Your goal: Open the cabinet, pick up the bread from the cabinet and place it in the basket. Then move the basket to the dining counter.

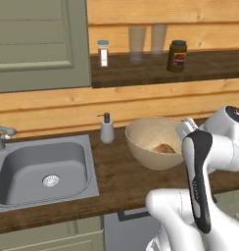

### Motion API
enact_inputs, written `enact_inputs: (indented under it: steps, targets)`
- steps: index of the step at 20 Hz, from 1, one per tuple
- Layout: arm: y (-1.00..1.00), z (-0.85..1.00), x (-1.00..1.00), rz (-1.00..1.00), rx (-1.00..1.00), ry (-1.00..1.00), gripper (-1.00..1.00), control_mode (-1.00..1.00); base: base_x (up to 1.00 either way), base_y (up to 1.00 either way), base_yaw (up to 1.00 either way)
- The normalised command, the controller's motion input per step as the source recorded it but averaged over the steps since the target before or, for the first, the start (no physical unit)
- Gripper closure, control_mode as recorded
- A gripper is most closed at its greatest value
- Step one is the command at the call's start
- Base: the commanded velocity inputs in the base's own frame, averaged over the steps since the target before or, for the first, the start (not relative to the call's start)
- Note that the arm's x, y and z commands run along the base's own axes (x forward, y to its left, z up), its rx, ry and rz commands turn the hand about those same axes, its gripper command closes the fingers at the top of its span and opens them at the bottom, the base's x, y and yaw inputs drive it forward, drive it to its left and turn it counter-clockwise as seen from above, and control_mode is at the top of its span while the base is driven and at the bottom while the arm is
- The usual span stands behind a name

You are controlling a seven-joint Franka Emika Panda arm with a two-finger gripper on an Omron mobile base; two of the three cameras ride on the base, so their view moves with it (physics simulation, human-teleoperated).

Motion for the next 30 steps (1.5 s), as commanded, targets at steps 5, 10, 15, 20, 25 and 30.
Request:
enact_inputs:
  steps: [5,10,15,20,25,30]
  targets:
    - [0.00,0.00,0.00,0.00,0.00,0.00,1.00,1.00,-0.71,-0.41,-0.47]
    - [0.00,0.00,0.00,0.00,0.00,0.00,1.00,1.00,-0.48,-0.30,-0.62]
    - [0.00,0.00,0.00,0.00,0.00,0.00,1.00,1.00,-0.24,-0.50,-0.53]
    - [0.00,0.00,0.00,0.00,0.00,0.00,1.00,1.00,-0.25,-0.55,-0.55]
    - [0.00,0.00,0.00,0.00,0.00,0.00,1.00,1.00,-0.29,-0.46,-0.51]
    - [0.00,0.00,0.00,0.00,0.00,0.00,1.00,1.00,-0.19,-0.32,-0.54]
